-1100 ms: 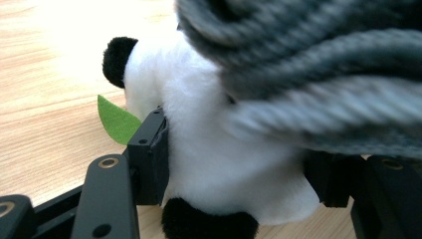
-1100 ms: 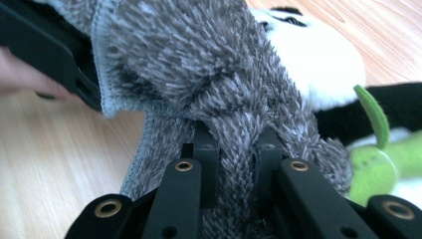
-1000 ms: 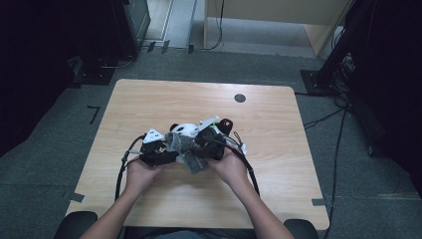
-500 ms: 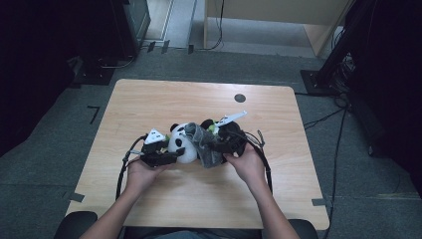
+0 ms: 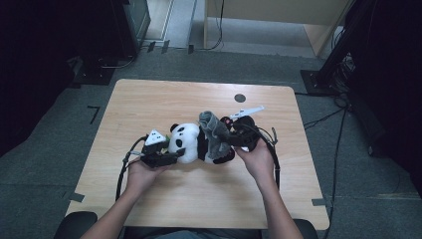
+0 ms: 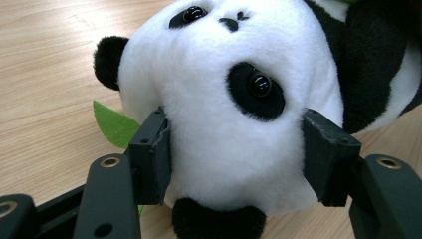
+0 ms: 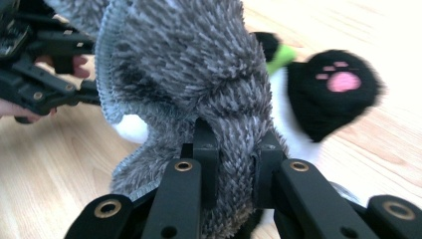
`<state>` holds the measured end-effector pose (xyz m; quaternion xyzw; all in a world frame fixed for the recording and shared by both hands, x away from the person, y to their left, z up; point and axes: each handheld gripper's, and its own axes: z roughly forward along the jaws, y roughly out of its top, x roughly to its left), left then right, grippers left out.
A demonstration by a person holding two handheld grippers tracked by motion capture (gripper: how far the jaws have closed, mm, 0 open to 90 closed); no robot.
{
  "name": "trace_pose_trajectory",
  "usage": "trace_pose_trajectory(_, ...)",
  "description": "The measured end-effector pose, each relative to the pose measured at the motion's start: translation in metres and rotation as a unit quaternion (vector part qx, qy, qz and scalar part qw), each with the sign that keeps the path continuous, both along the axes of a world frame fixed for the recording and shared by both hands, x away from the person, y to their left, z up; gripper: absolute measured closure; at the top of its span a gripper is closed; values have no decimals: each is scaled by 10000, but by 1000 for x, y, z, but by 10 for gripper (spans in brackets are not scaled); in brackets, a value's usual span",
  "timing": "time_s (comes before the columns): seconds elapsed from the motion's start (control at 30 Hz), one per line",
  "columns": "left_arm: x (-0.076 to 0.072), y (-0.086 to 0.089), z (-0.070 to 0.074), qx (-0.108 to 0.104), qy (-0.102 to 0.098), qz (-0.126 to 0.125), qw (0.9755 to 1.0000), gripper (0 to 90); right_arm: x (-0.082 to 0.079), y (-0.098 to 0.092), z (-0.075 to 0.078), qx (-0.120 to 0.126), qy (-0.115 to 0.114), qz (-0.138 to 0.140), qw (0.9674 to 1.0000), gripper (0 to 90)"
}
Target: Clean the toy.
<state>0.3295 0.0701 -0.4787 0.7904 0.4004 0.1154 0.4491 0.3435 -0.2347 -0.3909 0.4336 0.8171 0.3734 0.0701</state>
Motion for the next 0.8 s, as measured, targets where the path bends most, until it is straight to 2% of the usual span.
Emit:
trace_pose_trajectory(0.13,0,1,-1,-17,8,-5,10000,368,2,-14,3,293,97,-185,9994,790)
trace_pose_trajectory(0.23,0,1,-2,-33,21,-25,10000,363,1,-23,8,265,107,-388,9988,790)
trace_pose_trajectory(0.37,0,2,-2,-86,52,-24,9999,337,-4,-29,22,453,-12,-500,9977,790)
trace_pose_trajectory(0.47,1,3,-2,-133,84,-35,9999,326,-10,-25,35,665,-126,-370,9970,789)
trace_pose_trajectory(0.53,1,3,-2,-123,84,-59,9999,318,-14,-15,42,716,-209,-199,9970,789)
trace_pose_trajectory(0.67,1,3,-2,-192,103,-44,9998,298,-17,12,44,792,-196,203,9965,790)
trace_pose_trajectory(0.8,1,3,-1,-181,125,-47,9997,273,-13,43,37,688,-119,543,9961,786)
